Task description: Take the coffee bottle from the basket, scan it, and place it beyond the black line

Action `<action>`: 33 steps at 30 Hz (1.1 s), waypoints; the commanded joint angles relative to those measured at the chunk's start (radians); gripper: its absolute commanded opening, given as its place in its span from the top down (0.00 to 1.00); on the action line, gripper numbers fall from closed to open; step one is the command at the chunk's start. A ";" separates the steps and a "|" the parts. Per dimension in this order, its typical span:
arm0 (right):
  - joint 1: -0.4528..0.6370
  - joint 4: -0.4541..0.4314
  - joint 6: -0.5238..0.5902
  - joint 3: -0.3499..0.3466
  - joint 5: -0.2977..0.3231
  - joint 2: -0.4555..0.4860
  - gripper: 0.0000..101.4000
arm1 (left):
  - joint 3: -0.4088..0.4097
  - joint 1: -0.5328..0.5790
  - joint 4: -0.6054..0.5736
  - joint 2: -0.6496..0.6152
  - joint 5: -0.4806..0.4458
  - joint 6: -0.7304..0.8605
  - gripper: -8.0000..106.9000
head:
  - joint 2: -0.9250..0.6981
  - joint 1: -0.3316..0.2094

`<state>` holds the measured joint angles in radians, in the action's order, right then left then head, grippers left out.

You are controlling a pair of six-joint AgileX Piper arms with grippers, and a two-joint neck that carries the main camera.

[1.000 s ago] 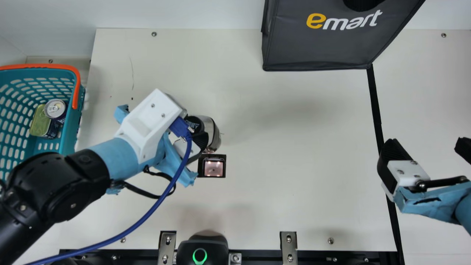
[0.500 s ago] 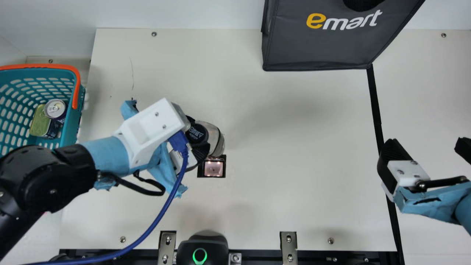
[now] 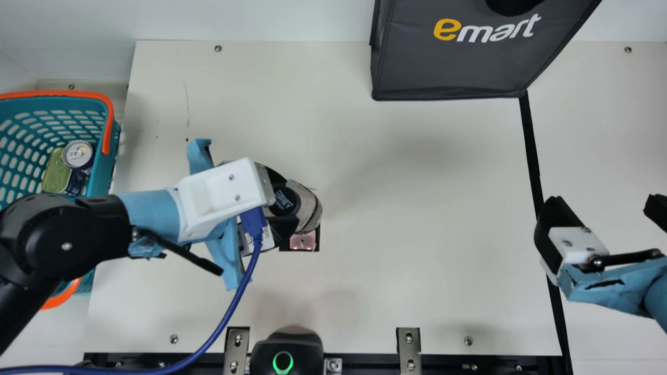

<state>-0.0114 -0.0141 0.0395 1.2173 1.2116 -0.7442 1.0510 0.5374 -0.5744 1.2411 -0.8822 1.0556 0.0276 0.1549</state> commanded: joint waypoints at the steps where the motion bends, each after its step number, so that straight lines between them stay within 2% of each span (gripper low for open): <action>1: 0.000 0.000 0.000 0.000 0.000 0.000 0.10 | 0.004 -0.005 -0.013 0.007 -0.014 0.051 0.84 | 0.000 -0.017; 19: 0.000 0.000 0.000 0.000 0.000 0.000 0.10 | 0.020 -0.079 -0.073 0.053 -0.140 0.284 0.84 | 0.000 -0.017; 33: 0.000 0.000 0.000 0.000 0.000 0.000 0.10 | 0.015 -0.108 -0.099 0.089 -0.176 0.379 0.84 | 0.000 -0.017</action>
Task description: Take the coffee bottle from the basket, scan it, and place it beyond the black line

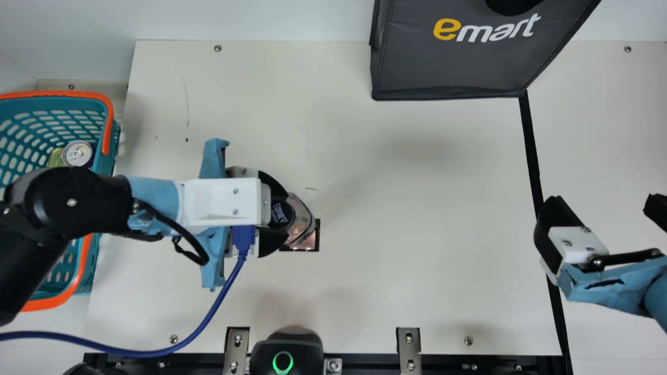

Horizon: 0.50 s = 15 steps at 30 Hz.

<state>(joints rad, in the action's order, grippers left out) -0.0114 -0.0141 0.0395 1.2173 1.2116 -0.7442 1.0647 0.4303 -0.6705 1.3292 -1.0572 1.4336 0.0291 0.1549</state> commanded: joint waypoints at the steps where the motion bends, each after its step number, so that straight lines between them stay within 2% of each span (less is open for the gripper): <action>1: 0.000 0.000 0.000 0.000 0.000 0.000 0.10 | 0.002 -0.001 -0.006 0.004 -0.004 0.005 0.84 | -0.002 -0.017; 15: 0.000 0.000 0.000 0.000 0.000 0.000 0.10 | 0.002 -0.004 -0.026 0.036 -0.049 0.051 0.84 | -0.002 -0.017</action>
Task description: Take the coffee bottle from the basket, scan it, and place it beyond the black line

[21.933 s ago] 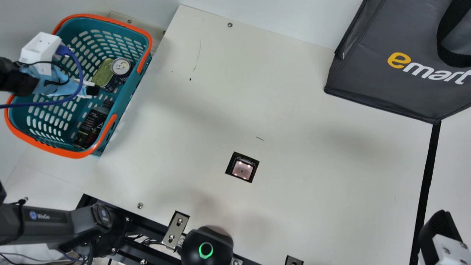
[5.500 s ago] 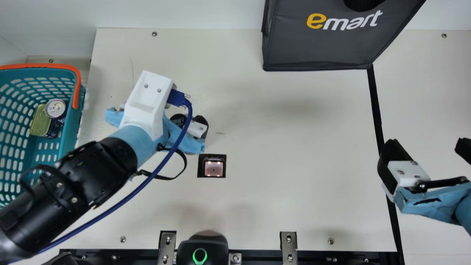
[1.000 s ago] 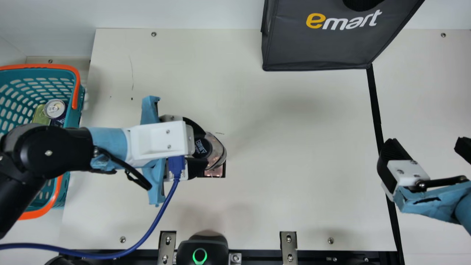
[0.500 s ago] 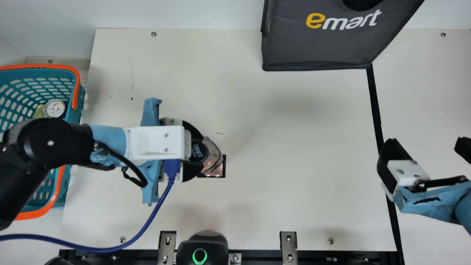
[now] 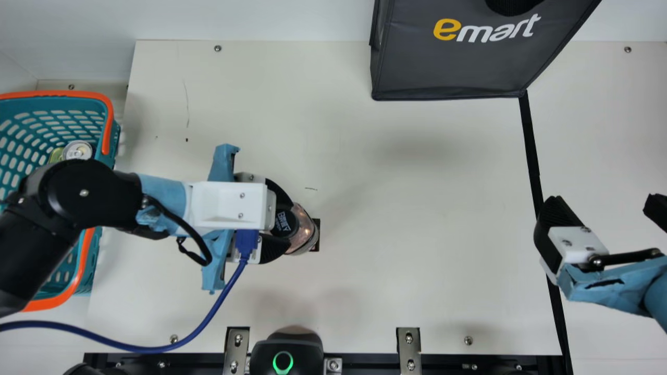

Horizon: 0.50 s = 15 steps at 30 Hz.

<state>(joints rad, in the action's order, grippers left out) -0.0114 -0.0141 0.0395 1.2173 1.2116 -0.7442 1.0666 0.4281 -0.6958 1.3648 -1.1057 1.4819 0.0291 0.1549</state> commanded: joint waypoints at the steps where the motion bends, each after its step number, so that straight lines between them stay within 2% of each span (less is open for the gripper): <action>1: 0.000 0.000 0.000 0.000 0.000 0.000 0.10 | 0.000 -0.003 0.000 0.003 -0.003 0.007 0.84 | -0.002 -0.017; 15: 0.000 0.000 0.000 0.000 0.001 0.000 0.10 | -0.007 -0.023 -0.006 0.030 -0.013 0.035 0.84 | -0.002 -0.017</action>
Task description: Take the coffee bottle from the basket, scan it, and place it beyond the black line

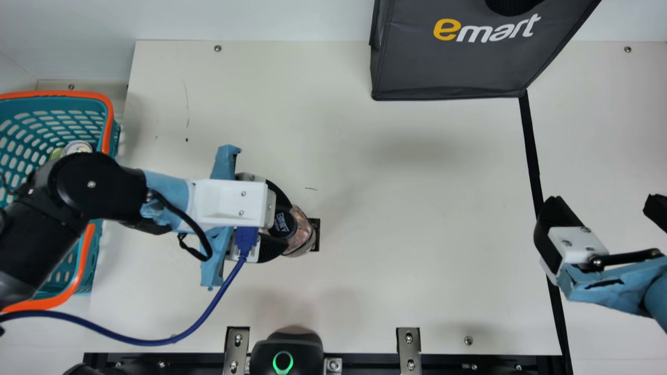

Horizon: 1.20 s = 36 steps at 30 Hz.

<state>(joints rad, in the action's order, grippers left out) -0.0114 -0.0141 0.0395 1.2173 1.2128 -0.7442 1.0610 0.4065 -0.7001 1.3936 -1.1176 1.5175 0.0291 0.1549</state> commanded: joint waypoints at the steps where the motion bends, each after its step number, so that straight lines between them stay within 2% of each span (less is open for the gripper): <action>1: 0.000 0.000 0.000 0.000 0.000 0.000 0.10 | -0.002 -0.002 -0.003 0.002 -0.002 0.000 0.84 | -0.002 -0.017; 25: 0.000 0.000 0.000 0.000 0.000 0.000 0.10 | -0.015 -0.016 -0.021 0.023 0.033 0.007 0.15 | -0.002 -0.017; 36: 0.000 0.000 0.000 0.000 0.000 0.000 0.10 | -0.001 -0.034 -0.036 0.014 0.036 -0.032 0.15 | -0.002 -0.017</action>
<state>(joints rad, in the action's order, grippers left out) -0.0114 -0.0141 0.0395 1.2173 1.2128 -0.7442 1.0600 0.3758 -0.7334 1.4116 -1.0805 1.4955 0.0291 0.1534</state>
